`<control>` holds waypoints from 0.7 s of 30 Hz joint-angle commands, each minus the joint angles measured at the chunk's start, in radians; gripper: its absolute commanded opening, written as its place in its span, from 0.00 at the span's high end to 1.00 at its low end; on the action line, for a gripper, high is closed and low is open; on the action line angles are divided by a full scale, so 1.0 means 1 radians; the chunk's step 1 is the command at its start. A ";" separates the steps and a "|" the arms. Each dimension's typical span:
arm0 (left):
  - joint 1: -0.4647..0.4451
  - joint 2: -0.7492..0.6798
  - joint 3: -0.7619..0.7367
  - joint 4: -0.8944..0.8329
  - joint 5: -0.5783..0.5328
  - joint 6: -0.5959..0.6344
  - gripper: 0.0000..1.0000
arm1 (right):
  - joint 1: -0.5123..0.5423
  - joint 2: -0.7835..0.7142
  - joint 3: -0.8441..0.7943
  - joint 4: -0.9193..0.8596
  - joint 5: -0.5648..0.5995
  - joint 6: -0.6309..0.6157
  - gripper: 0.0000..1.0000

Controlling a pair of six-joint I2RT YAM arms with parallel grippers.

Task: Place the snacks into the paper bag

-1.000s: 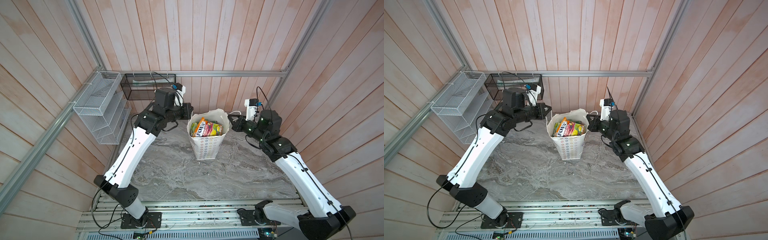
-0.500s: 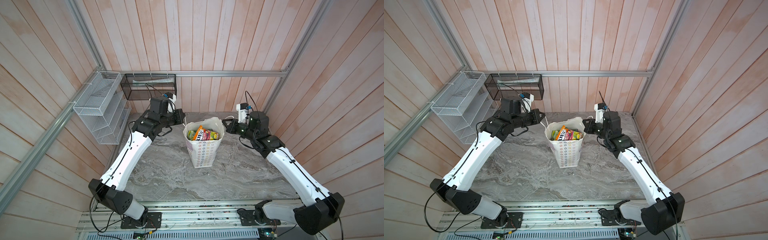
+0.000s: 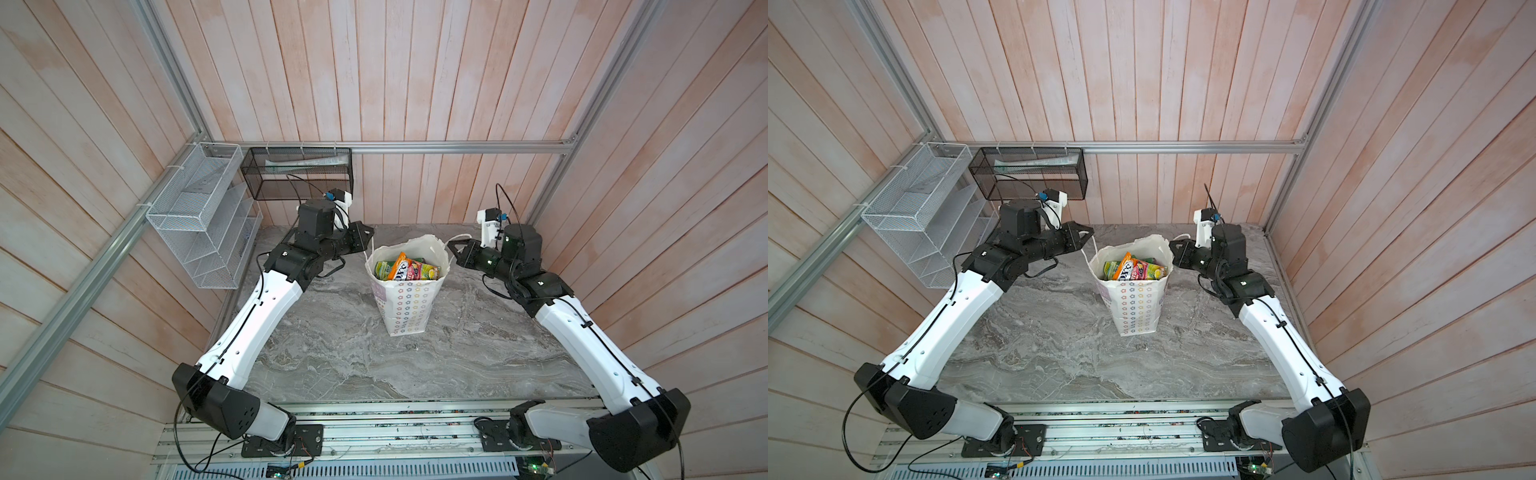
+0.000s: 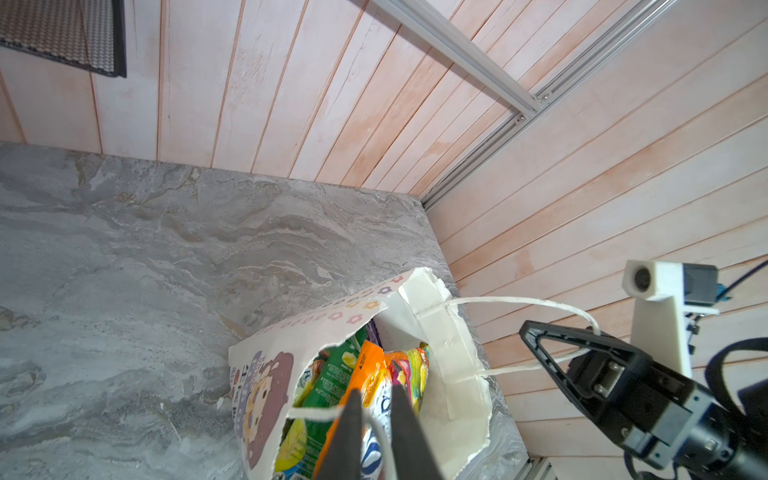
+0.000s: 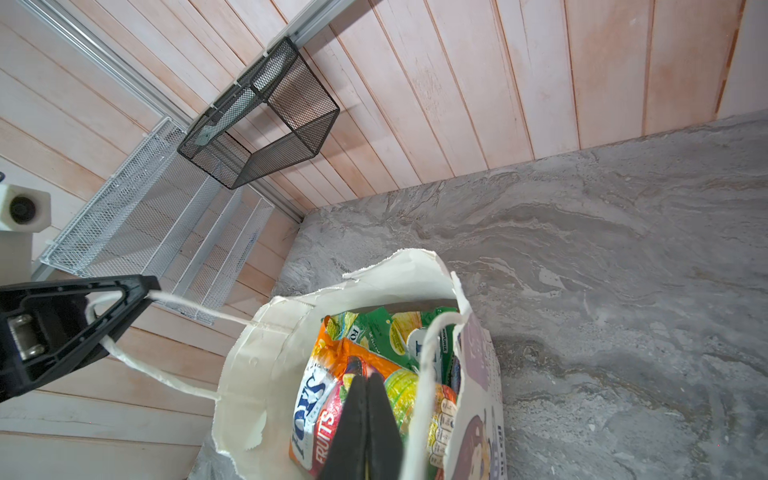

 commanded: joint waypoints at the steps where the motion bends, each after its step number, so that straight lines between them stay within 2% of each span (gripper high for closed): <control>1: 0.004 -0.038 0.003 0.077 0.015 0.012 0.55 | -0.009 -0.045 0.020 0.029 -0.029 0.010 0.66; 4: 0.006 -0.047 0.013 0.078 0.003 0.029 0.31 | -0.015 -0.054 0.032 0.014 -0.037 0.011 0.41; 7: 0.024 -0.057 0.027 0.076 0.005 0.037 0.12 | -0.029 -0.068 0.037 0.000 -0.024 0.026 0.22; 8: 0.031 -0.061 0.031 0.076 0.006 0.039 0.01 | -0.034 -0.072 0.042 -0.009 -0.014 0.029 0.12; 9: 0.039 -0.065 0.038 0.076 0.009 0.041 0.00 | -0.038 -0.072 0.052 -0.025 -0.001 0.031 0.04; 14: 0.085 -0.082 0.097 0.053 0.018 0.054 0.00 | -0.060 -0.068 0.159 -0.135 0.065 -0.026 0.02; 17: 0.105 -0.104 0.129 0.037 -0.011 0.070 0.00 | -0.080 -0.086 0.230 -0.197 0.163 -0.078 0.02; 19: 0.113 -0.140 0.116 0.034 -0.089 0.085 0.00 | -0.107 -0.120 0.238 -0.206 0.235 -0.111 0.02; 21: 0.119 -0.186 0.061 0.036 -0.217 0.085 0.00 | -0.143 -0.158 0.211 -0.197 0.294 -0.143 0.02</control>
